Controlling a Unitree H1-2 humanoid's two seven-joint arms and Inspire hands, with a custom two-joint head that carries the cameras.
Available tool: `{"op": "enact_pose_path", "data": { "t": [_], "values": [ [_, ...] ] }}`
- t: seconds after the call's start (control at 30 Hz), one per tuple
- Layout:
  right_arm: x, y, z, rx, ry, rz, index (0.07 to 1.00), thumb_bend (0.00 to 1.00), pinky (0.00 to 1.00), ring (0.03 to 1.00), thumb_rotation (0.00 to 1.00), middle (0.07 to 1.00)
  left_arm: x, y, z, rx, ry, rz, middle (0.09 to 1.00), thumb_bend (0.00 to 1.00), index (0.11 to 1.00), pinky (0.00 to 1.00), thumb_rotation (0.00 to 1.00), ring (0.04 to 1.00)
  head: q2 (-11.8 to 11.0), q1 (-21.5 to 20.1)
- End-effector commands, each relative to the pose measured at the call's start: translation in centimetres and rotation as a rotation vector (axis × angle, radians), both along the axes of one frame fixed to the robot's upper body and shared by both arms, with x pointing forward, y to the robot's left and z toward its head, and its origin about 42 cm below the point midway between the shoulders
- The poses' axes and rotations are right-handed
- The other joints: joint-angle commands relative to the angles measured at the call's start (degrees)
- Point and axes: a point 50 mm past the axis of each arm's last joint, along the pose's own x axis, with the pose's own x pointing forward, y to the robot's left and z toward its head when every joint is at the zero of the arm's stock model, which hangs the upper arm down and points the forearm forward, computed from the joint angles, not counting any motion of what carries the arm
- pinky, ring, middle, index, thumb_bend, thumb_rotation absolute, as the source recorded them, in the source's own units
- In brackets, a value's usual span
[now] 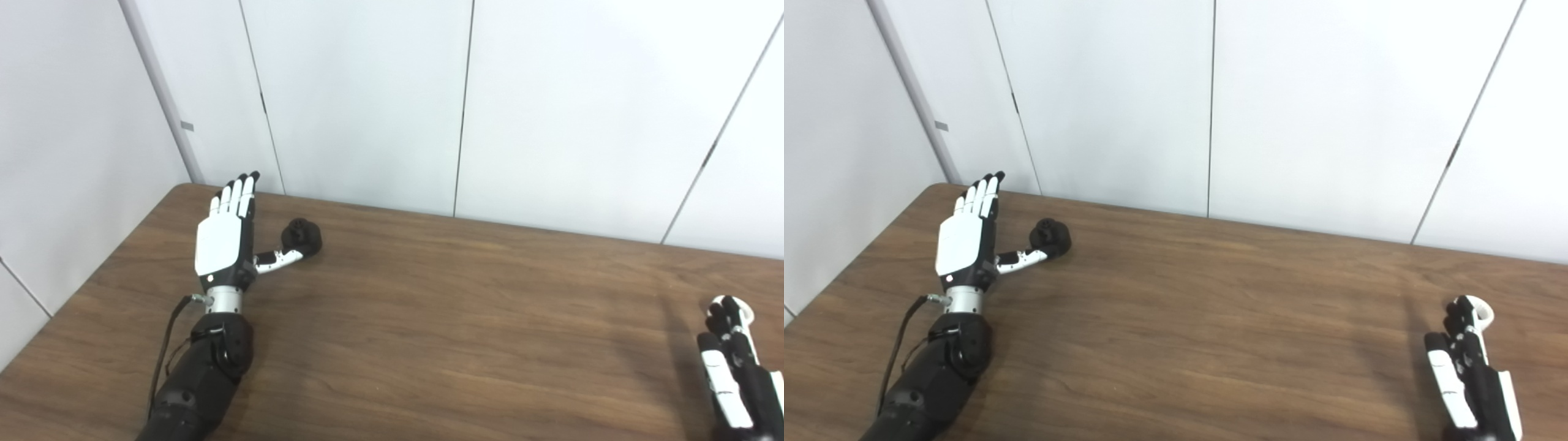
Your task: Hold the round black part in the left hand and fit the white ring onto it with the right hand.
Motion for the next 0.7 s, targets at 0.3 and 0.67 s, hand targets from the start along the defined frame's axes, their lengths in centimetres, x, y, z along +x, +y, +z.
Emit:
{"op": "enact_pose_path", "data": {
  "t": [0.3, 0.67],
  "values": [
    [-0.6, -0.3, -0.6, 0.009, -0.010, -0.008, 0.998, 0.41, 1.00, 1.000, 0.68, 0.987, 0.8, 2.0, 1.4, -0.111, 0.231, -0.022, 1.000, 1.00, 1.000, 1.00, 0.44, 1.000, 0.53, 0.32],
    [-0.8, -0.1, -0.1, -0.030, -0.012, -0.010, 0.981, 0.43, 0.96, 0.990, 0.70, 0.969, 0.5, 4.6, 3.7, -0.113, 0.429, -0.130, 1.000, 1.00, 0.974, 1.00, 0.46, 1.000, 1.15, 0.70]
  ]
}}
